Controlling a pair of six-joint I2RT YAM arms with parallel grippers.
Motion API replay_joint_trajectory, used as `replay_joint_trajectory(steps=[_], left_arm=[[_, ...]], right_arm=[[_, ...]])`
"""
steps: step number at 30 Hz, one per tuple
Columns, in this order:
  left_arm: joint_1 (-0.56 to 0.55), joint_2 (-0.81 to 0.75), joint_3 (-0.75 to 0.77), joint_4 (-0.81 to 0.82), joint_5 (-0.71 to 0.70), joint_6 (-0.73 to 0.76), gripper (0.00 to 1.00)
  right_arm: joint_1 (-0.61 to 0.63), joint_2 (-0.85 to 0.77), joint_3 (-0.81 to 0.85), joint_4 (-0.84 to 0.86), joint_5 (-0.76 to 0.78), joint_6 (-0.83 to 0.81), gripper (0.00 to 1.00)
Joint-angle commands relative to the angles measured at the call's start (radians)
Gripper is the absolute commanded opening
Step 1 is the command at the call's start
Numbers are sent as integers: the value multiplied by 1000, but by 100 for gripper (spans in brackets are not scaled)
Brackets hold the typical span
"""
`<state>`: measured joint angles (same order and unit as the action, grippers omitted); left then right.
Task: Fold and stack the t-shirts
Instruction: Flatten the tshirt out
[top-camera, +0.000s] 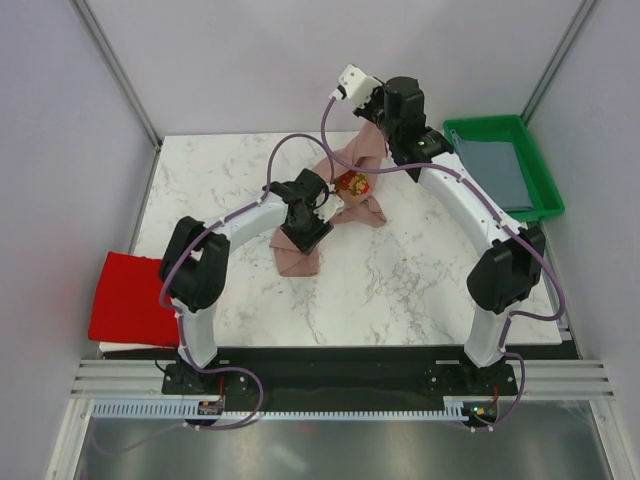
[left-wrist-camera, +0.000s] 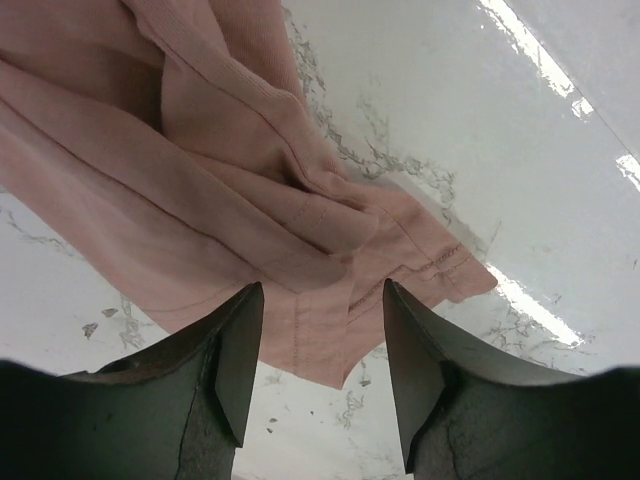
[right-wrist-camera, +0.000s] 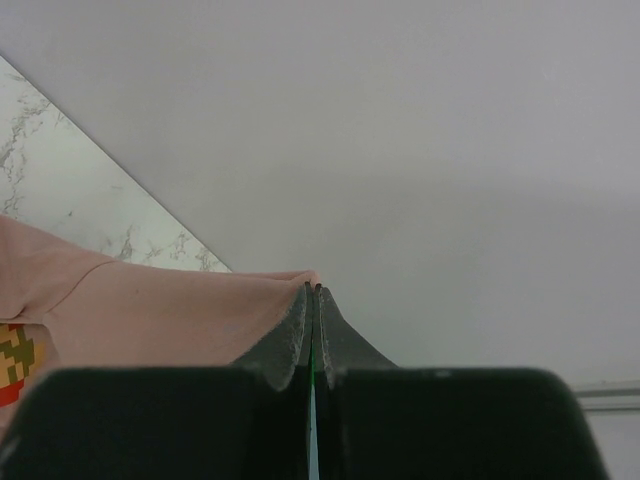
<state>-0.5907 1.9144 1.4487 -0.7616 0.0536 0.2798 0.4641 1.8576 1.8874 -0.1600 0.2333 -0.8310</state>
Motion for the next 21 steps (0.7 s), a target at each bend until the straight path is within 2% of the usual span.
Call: replay_joint_trajectory(steps=[1,17,21], left_arm=[[-6,24,47,-12,-12,33,58],[-11,80,101,-28,-28,39,57],[-31,61,93,-27,-51,47,44]], right_arm=[[-4,-49,3,27,-11,20,0],[-8,-46,-2,25,-14,26,0],[-12,-46,-7,24,-15,29,0]])
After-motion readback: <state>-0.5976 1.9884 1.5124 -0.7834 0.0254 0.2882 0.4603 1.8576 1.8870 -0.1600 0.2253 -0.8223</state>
